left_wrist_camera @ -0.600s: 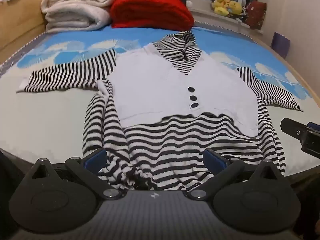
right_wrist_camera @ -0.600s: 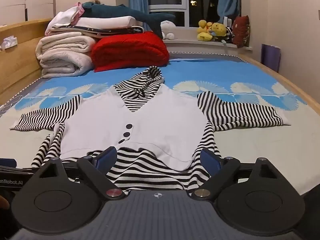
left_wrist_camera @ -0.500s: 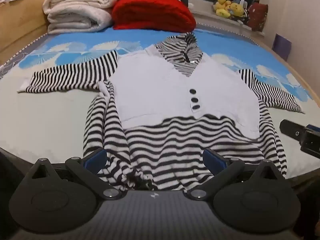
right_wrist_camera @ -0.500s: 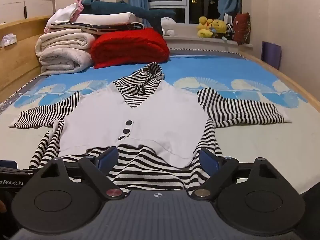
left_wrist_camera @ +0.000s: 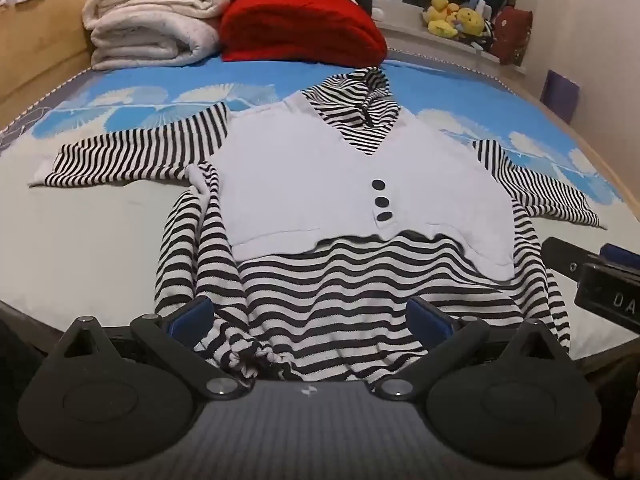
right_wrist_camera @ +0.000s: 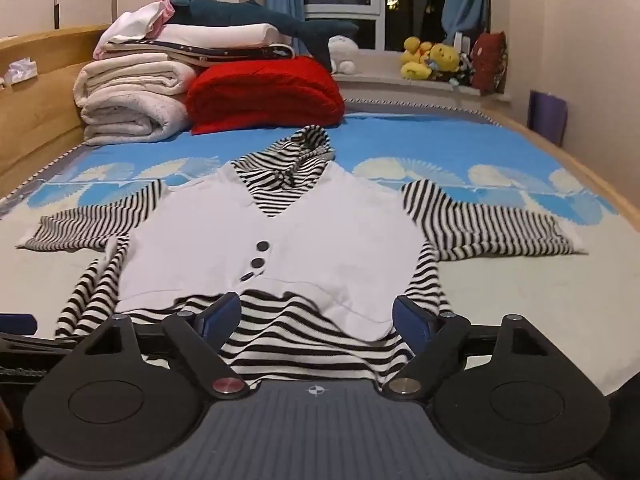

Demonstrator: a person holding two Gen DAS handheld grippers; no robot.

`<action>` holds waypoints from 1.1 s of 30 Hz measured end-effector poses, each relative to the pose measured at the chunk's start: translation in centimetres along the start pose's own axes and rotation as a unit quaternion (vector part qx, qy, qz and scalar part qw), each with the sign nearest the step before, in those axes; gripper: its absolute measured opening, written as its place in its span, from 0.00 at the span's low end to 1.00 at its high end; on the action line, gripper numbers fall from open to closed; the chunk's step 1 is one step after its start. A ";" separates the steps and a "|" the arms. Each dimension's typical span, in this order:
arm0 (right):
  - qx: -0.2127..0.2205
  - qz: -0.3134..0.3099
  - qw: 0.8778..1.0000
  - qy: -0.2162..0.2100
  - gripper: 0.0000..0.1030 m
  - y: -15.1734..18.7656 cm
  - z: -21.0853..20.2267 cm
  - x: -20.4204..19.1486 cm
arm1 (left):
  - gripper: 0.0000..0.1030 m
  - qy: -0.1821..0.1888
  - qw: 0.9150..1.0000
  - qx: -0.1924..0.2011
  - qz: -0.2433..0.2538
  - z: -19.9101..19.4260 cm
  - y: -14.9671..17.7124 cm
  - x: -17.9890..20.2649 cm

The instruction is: Fold small clothes

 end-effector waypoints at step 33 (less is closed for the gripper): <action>-0.052 0.003 0.998 -0.027 0.82 1.4 1.3 -1.2 | 0.99 -0.006 1.000 -0.013 0.015 1.0 0.4 0.7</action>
Point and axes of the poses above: each gripper's, at about its wrist camera, not at the fingertips, and z roughly the way its jaws point, x to its right, y to its underside, the point moved 9 cm from there along z, roughly the way its jaws point, and after that the axes turned 1 degree about -z, right-handed, at the moved point
